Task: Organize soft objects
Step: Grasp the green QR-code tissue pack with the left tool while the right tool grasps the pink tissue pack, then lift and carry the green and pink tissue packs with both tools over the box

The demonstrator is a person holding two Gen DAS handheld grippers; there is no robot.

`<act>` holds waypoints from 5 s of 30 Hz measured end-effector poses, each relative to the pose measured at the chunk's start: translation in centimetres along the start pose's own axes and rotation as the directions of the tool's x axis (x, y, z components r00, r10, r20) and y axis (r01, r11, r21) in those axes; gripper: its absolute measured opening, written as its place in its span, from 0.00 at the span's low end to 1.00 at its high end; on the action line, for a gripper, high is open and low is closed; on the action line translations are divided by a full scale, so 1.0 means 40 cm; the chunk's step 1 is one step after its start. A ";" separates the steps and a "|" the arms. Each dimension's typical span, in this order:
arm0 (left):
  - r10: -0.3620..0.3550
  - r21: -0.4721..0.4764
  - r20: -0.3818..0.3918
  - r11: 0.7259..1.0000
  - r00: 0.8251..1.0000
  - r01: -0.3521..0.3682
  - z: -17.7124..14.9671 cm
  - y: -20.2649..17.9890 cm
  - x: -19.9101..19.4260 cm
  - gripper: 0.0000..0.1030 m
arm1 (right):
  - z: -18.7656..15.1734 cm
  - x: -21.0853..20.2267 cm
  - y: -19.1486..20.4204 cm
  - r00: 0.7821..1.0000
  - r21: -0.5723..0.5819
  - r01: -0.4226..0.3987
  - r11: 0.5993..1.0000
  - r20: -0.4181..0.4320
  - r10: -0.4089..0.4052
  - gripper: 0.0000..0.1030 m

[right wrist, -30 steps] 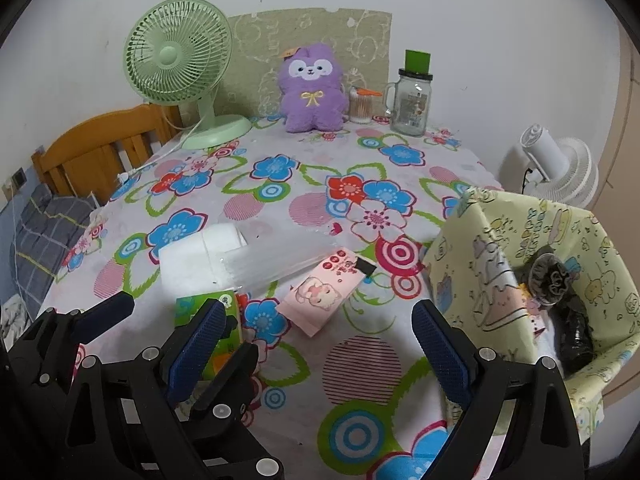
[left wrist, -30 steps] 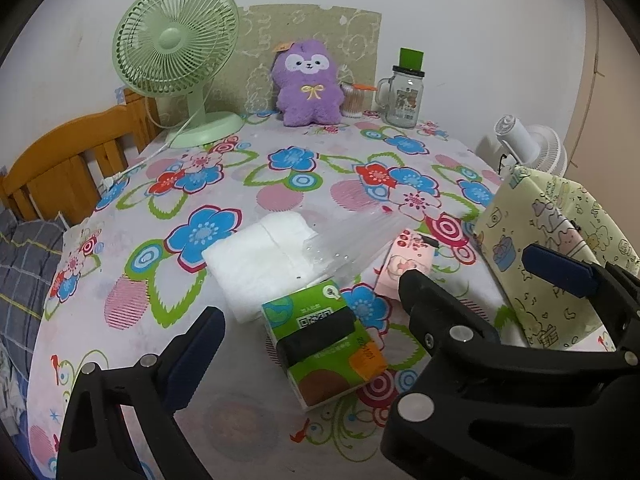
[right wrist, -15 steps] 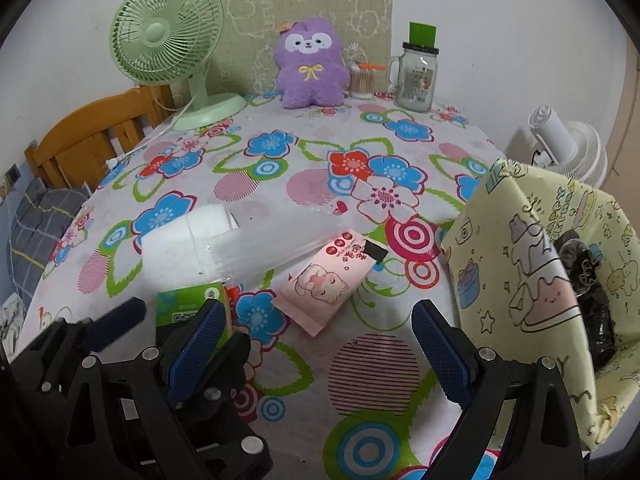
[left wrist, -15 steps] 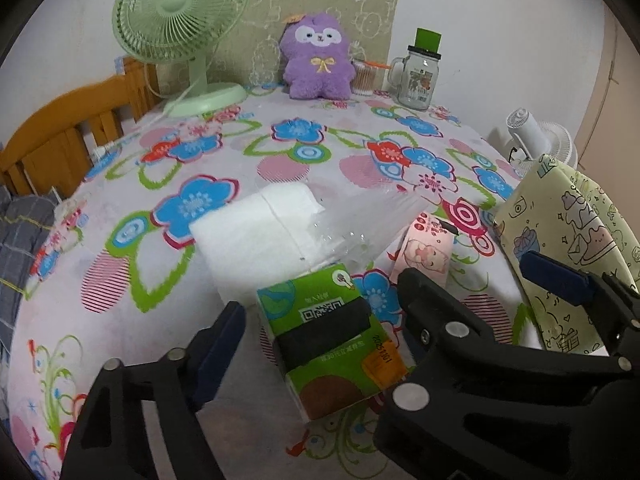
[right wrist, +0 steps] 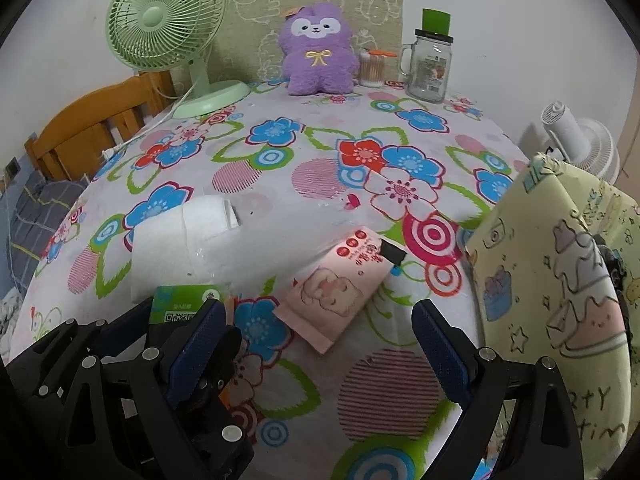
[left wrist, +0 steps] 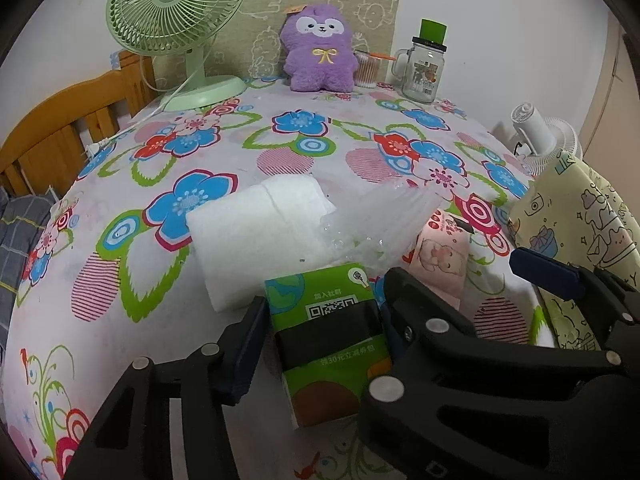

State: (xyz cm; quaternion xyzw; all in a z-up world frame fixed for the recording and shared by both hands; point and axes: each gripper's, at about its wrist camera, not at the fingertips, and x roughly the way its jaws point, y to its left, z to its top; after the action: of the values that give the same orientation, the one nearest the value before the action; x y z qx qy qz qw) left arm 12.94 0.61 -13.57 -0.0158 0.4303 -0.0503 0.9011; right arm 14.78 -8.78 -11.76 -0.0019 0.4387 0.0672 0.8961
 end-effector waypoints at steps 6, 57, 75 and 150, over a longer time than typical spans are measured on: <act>0.001 -0.003 0.002 1.000 1.000 -0.001 0.012 0.011 0.010 0.57 | 0.016 0.028 -0.003 1.000 0.010 0.021 1.000 -0.004 -0.021 0.93; 0.015 0.023 0.046 1.000 0.999 -0.016 -0.023 -0.023 -0.090 0.53 | -0.030 -0.090 -0.013 0.999 0.009 -0.012 1.000 0.036 0.011 0.42; 0.008 0.042 0.115 0.999 0.993 -0.013 -0.036 -0.054 -0.185 0.53 | -0.047 -0.201 -0.020 0.994 0.003 0.003 1.000 0.106 -0.003 0.42; -0.046 0.212 0.234 0.977 0.971 -0.004 0.076 -0.320 -0.334 0.53 | 0.026 -0.418 -0.267 0.967 0.101 0.015 0.995 0.250 -0.040 0.42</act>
State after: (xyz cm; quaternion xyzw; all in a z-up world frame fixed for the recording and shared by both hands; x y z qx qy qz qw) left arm 5.99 -10.77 -0.40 0.0696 0.3114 -0.1030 0.9421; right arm 6.77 -21.30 1.42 0.0446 0.3243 0.0326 0.9443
